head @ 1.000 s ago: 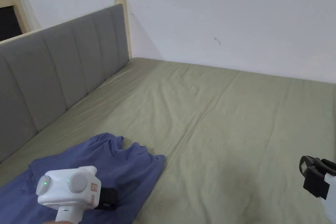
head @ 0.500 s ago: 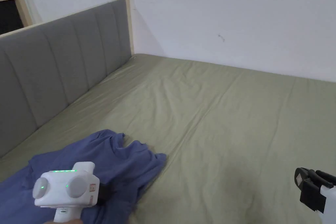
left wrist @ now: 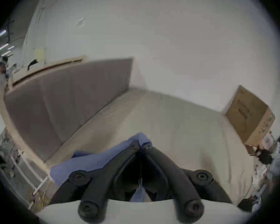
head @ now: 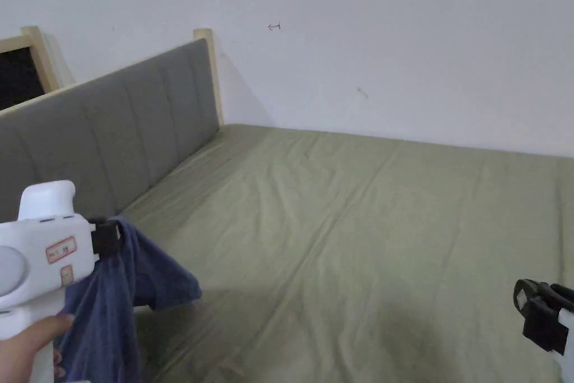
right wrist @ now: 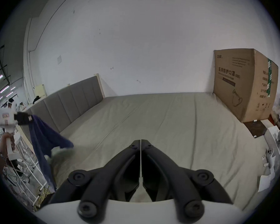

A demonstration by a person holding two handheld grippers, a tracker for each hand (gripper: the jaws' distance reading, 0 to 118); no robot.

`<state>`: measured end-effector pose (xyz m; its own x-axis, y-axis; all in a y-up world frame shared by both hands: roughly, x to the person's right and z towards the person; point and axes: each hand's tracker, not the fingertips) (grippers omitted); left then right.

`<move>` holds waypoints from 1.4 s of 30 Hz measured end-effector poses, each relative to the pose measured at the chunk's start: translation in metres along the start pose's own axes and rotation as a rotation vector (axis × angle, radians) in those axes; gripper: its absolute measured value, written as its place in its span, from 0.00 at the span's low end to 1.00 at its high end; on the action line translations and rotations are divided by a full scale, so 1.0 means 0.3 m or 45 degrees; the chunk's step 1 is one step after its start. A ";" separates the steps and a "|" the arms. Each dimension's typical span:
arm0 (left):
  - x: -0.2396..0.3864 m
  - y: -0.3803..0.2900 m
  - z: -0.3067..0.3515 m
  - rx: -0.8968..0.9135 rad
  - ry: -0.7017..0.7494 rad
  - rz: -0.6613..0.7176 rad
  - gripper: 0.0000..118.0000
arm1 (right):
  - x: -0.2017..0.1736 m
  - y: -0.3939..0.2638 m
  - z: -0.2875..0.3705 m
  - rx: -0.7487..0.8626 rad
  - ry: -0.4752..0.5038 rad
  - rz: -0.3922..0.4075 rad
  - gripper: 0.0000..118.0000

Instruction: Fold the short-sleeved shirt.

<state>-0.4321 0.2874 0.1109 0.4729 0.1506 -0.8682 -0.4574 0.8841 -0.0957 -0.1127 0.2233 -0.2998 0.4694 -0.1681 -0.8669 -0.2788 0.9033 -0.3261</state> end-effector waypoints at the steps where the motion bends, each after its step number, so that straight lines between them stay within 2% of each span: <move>1: 0.074 0.042 0.022 0.034 -0.068 -0.034 0.00 | 0.013 0.007 0.019 0.020 -0.006 -0.007 0.00; 5: 0.415 0.123 0.075 0.078 -0.383 -0.160 0.00 | 0.076 0.030 0.100 0.089 -0.054 -0.048 0.00; 7: 0.597 0.129 0.078 0.024 -0.609 -0.198 0.00 | 0.119 0.038 0.151 0.132 -0.102 -0.075 0.00; 10: 0.834 0.102 0.056 -0.062 -0.831 -0.206 0.00 | 0.189 0.046 0.223 0.172 -0.167 -0.106 0.00; 14: 1.105 0.007 -0.016 -0.180 -0.948 -0.268 0.00 | 0.288 0.045 0.327 0.218 -0.255 -0.114 0.00; 17: 1.258 -0.108 -0.097 -0.380 -1.007 -0.275 0.00 | 0.360 0.026 0.383 0.237 -0.302 -0.127 0.00; 19: 1.341 -0.212 -0.176 -0.564 -0.986 -0.325 0.02 | 0.406 0.004 0.405 0.231 -0.323 -0.154 0.00; 20: 1.372 -0.268 -0.215 -0.672 -0.986 -0.340 0.06 | 0.422 -0.008 0.409 0.220 -0.339 -0.171 0.00; 22: 1.402 -0.395 -0.297 -0.906 -0.976 -0.315 0.09 | 0.452 -0.034 0.409 0.190 -0.359 -0.204 0.00; 23: 1.403 -0.450 -0.326 -0.992 -0.985 -0.281 0.19 | 0.463 -0.047 0.406 0.175 -0.362 -0.217 0.00; 24: 1.408 -0.503 -0.345 -1.072 -0.964 -0.256 0.61 | 0.472 -0.058 0.402 0.161 -0.364 -0.228 0.00; 25: 1.405 -0.553 -0.364 -1.132 -0.943 -0.247 0.92 | 0.481 -0.071 0.394 0.148 -0.366 -0.237 0.00; 26: 1.399 -0.595 -0.373 -1.185 -0.947 -0.242 1.00 | 0.486 -0.079 0.389 0.139 -0.366 -0.245 0.00; 29: 1.361 -0.623 -0.379 -1.183 -0.960 -0.198 0.97 | 0.492 -0.094 0.371 0.117 -0.359 -0.260 0.00; 32: 1.309 -0.541 -0.354 -1.061 -0.986 -0.136 0.97 | 0.483 -0.093 0.353 0.107 -0.353 -0.259 0.00; 35: 1.224 -0.392 -0.287 -0.774 -0.993 -0.066 0.97 | 0.468 -0.081 0.339 0.116 -0.339 -0.258 0.00; 37: 1.143 -0.298 -0.226 -0.532 -0.932 -0.098 0.92 | 0.453 -0.069 0.337 0.130 -0.328 -0.249 0.00; 38: 1.111 -0.269 -0.192 -0.431 -0.895 -0.130 0.84 | 0.447 -0.065 0.337 0.139 -0.325 -0.241 0.00; 41: 1.007 -0.226 -0.099 -0.177 -0.729 -0.249 0.19 | 0.428 -0.058 0.331 0.163 -0.325 -0.213 0.00; 42: 0.978 -0.226 -0.076 -0.130 -0.674 -0.278 0.01 | 0.423 -0.056 0.327 0.168 -0.325 -0.206 0.00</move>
<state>-0.2796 0.2616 -0.1485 0.8646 0.1935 -0.4636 -0.3647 0.8765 -0.3144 0.0338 0.2254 -0.3674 0.6983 -0.2244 -0.6798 -0.0802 0.9191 -0.3858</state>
